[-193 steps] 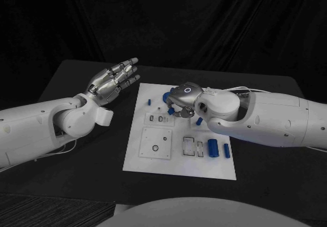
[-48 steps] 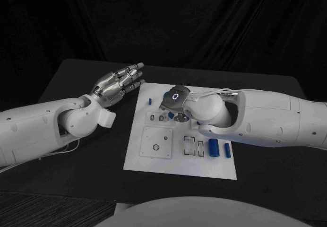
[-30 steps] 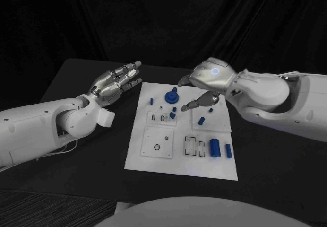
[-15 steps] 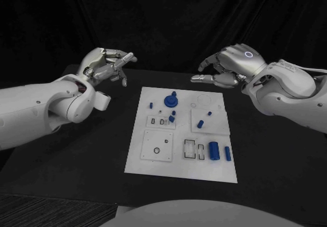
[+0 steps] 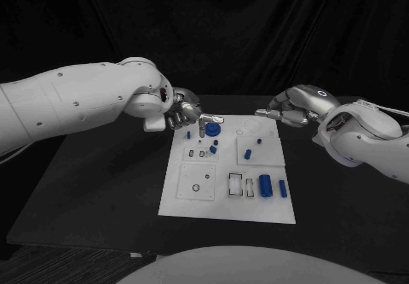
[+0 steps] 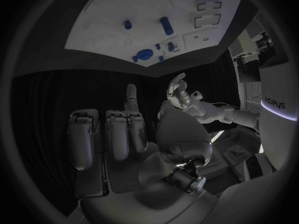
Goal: Assemble the parts on the task board
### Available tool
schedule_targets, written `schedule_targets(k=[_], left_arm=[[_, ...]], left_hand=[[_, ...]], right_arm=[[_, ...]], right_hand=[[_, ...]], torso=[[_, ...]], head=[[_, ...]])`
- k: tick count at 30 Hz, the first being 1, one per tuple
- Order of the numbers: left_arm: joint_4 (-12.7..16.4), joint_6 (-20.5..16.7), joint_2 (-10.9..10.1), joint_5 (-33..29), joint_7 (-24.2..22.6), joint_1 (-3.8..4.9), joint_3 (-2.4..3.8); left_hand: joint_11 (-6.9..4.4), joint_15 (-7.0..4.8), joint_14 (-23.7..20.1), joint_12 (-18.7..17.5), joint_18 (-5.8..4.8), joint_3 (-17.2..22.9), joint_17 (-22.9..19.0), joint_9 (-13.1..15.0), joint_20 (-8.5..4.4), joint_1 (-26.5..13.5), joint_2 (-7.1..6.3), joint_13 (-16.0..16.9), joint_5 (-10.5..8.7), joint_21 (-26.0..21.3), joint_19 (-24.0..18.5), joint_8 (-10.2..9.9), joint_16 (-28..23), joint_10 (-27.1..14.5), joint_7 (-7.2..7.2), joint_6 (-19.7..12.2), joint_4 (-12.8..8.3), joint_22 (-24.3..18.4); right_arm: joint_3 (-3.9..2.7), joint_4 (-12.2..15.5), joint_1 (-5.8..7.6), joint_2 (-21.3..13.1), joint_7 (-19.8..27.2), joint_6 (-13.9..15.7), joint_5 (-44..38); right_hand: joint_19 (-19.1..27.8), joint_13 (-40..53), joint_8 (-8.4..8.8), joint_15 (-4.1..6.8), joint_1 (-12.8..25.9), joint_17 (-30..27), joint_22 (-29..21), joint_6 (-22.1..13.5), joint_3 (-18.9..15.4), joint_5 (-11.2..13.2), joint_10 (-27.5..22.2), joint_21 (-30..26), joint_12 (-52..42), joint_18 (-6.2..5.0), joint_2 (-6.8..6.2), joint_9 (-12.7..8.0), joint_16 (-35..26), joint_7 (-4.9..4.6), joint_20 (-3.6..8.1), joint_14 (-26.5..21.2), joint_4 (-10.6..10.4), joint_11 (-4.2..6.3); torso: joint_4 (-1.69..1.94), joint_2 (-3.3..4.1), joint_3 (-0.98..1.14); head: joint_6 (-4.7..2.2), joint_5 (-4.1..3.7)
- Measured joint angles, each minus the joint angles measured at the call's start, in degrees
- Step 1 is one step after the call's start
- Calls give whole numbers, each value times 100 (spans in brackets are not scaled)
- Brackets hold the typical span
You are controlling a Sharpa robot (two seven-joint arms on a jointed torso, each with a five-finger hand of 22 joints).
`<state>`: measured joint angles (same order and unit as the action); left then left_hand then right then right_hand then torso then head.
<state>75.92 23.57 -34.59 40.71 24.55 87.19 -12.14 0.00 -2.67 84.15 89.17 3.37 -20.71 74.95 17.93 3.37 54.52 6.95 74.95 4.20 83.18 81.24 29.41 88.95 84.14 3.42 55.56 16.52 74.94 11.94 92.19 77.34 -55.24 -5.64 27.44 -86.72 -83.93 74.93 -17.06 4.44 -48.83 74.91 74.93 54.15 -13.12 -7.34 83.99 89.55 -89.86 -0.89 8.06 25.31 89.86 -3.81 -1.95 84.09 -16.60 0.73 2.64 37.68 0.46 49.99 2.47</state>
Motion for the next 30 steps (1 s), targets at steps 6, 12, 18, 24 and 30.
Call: schedule_targets(k=[6,12,18,24,30], left_arm=[[-294,765,486,-187,897,6,-1],[-497,933,838,-328,1299,6,-2],[-674,904,940,-403,1443,-1,-1],[-776,759,985,-437,1508,-62,-4],[-796,588,988,-457,1538,-153,-4]], left_hand=[[93,66,-19,26,-37,-7,0,-249,82,-105,106,0,-26,148,82,-671,64,-13,193,-194,7,1],[113,75,-10,44,-36,-6,-1,-420,138,-64,254,0,-16,215,138,-1055,64,-33,232,-65,6,1],[113,75,-11,44,-36,78,-1,-524,144,40,385,-1,385,215,144,-1316,65,-33,215,100,-27,0],[113,75,-11,44,-35,180,-2,-588,144,159,436,-1,765,214,143,-1506,64,-33,222,167,-66,0],[113,75,-11,64,-35,455,-2,-648,144,465,443,-1,1001,214,143,-1727,90,-33,219,272,-184,-1]], right_arm=[[2,108,-50,-96,-109,-71,100],[-1,122,-63,-132,-164,-66,141],[-2,136,-68,-180,-183,-57,138],[-1,132,-72,-215,-203,-57,130],[-1,139,-72,-223,-236,-62,119]], right_hand=[[0,0,-104,0,-104,0,0,0,-78,-95,0,0,0,-1,16,95,0,0,0,0,0,0],[0,-1,-240,0,-267,0,-1,-44,-158,-199,0,0,0,-1,60,251,0,2,0,0,0,0],[0,-1,-265,0,-351,0,-1,-207,-237,-261,0,0,0,-1,84,336,0,-10,0,0,0,0],[0,-1,-265,0,-404,0,-1,-268,-270,-326,0,0,0,-2,137,366,0,-1,0,0,1,0],[-19,-1,-376,-20,-865,-1,-2,-318,-284,-822,0,0,0,-1,177,467,0,-11,-19,-20,16,0]], torso=[[-53,-70,91],[-75,-104,141],[-88,-92,164],[-78,-86,157],[-77,-99,158]], head=[[2,-36],[2,-47],[2,-37],[2,-38],[2,38]])
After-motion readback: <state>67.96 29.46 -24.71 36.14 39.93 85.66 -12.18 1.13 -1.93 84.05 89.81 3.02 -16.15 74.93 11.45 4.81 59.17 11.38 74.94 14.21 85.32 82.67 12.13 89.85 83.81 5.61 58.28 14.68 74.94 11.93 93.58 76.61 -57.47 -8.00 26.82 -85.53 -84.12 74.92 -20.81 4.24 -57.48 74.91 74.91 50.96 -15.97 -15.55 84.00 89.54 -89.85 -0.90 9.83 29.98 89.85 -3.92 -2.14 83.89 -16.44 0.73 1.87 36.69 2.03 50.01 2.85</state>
